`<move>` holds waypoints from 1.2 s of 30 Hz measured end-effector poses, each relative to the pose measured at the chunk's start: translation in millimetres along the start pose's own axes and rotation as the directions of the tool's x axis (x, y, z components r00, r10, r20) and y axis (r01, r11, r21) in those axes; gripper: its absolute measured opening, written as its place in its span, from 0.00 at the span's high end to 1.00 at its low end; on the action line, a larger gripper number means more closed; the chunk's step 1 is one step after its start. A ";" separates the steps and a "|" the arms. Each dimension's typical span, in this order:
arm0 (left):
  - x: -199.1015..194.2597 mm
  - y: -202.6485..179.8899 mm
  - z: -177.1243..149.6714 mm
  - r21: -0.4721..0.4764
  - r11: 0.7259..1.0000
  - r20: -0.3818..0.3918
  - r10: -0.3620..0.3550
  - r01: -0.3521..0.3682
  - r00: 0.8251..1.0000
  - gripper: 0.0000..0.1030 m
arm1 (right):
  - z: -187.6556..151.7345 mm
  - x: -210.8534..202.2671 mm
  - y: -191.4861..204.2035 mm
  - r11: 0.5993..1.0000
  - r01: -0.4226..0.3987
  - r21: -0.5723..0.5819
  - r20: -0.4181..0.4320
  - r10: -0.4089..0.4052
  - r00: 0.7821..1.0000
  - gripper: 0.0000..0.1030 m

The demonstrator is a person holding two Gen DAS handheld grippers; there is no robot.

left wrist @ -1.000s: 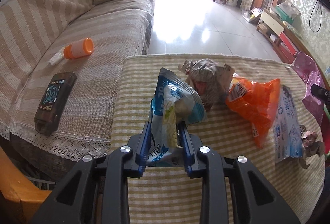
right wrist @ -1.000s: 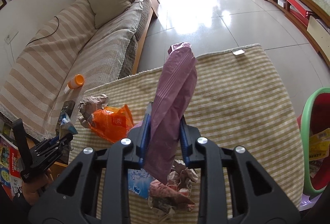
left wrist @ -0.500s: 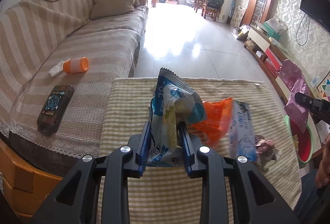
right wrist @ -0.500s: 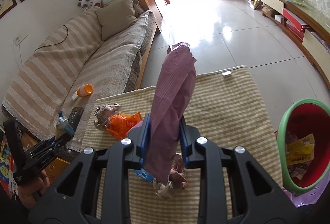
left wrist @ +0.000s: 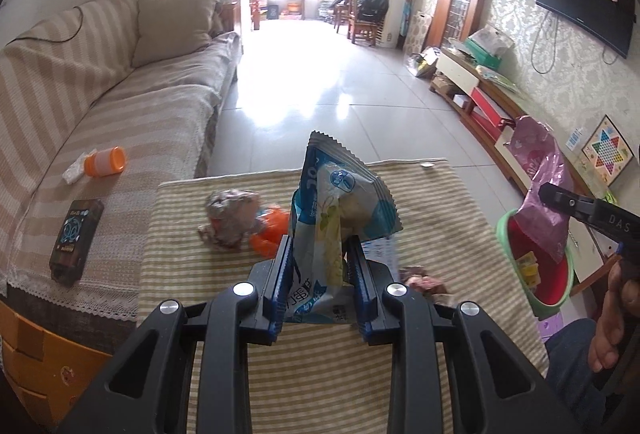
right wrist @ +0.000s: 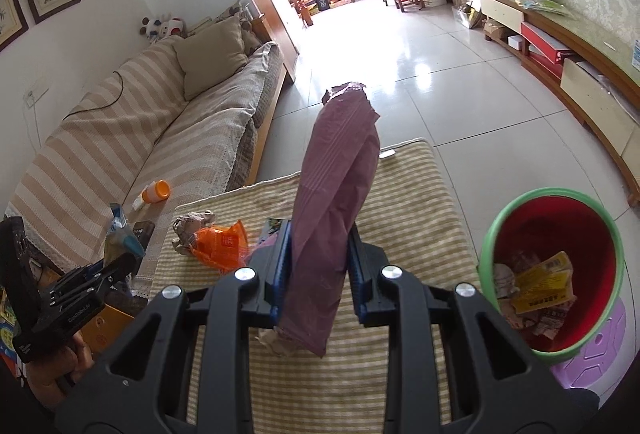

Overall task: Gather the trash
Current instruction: 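Lift the wrapper and pink bag with both tools and carry them over the red bin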

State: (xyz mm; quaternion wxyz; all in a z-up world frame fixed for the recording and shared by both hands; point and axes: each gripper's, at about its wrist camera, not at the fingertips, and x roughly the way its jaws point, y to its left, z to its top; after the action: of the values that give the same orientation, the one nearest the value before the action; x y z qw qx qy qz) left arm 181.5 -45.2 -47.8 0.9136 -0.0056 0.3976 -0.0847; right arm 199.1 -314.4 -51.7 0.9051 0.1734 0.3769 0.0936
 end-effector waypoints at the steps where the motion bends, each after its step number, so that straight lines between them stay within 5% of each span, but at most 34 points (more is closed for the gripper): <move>1: 1.1 -8.4 1.8 0.009 1.000 -0.001 -0.010 0.010 1.000 0.76 | 0.3 -3.5 -5.1 1.000 0.004 0.006 0.005 -0.004 1.000 0.75; 11: 24.4 -105.9 16.9 0.073 0.986 -0.034 -0.148 0.151 0.988 0.76 | 3.8 -45.1 -87.8 0.993 0.073 0.091 0.051 -0.078 0.996 0.75; 23: 70.0 -238.5 14.7 0.167 0.924 -0.117 -0.327 0.344 0.938 0.76 | -5.6 -72.8 -200.8 0.967 0.188 0.169 0.017 -0.194 0.981 0.75; 36: 113.8 -321.8 7.7 0.184 0.876 -0.215 -0.407 0.446 0.888 0.75 | -29.7 -69.6 -252.0 0.952 0.237 0.194 -0.052 -0.232 0.971 0.75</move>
State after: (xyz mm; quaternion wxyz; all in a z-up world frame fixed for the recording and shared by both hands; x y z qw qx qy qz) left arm 215.0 -380.9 -100.1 0.8294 0.0186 0.4505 -0.3298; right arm 139.1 -560.5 -122.9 0.8824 0.2155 0.4152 -0.0501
